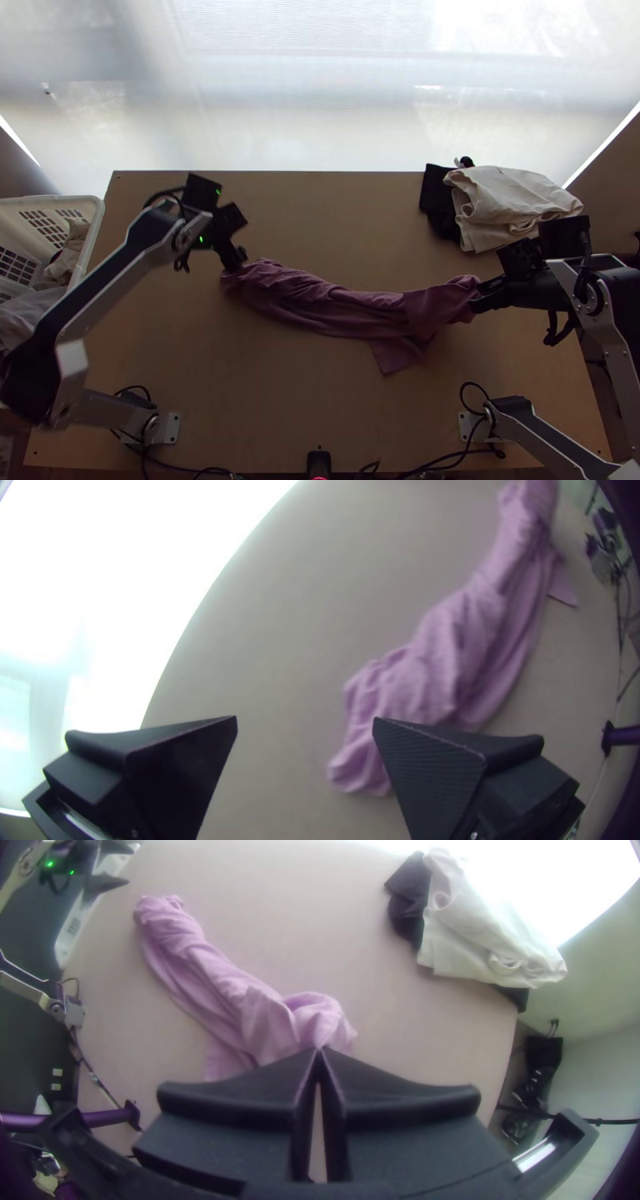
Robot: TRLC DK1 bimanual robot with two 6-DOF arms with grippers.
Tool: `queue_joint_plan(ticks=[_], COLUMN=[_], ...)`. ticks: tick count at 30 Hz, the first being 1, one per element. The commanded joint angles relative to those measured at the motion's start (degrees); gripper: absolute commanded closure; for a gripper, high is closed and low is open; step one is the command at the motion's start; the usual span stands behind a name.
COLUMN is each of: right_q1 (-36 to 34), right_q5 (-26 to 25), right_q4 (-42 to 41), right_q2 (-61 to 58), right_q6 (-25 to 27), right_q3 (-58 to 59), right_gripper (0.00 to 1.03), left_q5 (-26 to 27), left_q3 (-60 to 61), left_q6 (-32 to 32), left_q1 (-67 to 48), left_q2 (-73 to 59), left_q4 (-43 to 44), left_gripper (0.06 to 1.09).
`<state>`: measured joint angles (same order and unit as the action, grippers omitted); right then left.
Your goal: Fold the t-shirt
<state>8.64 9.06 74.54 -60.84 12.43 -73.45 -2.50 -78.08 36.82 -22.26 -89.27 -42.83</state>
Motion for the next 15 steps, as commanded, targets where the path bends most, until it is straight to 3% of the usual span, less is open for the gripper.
queue_joint_plan(ticks=[1,8,15], right_q1=[0.41,0.76,0.85], right_q5=[-0.01,0.08,-0.01], right_q4=[-0.89,-1.42,-1.33], right_q2=[0.37,0.19,0.55], right_q6=[-0.03,-0.47,-0.12], right_q3=[1.38,1.20,0.24], right_gripper=[0.99,0.99,0.99], left_q5=[-6.29,-7.25,-7.96], left_q3=[15.59,23.15,23.50], left_q6=[-0.34,-2.28,0.97], left_q1=[-20.37,-23.35,-18.43], left_q2=[16.15,14.30,6.39], left_q4=[-3.05,3.72,13.65], left_gripper=[0.10,0.11,0.13])
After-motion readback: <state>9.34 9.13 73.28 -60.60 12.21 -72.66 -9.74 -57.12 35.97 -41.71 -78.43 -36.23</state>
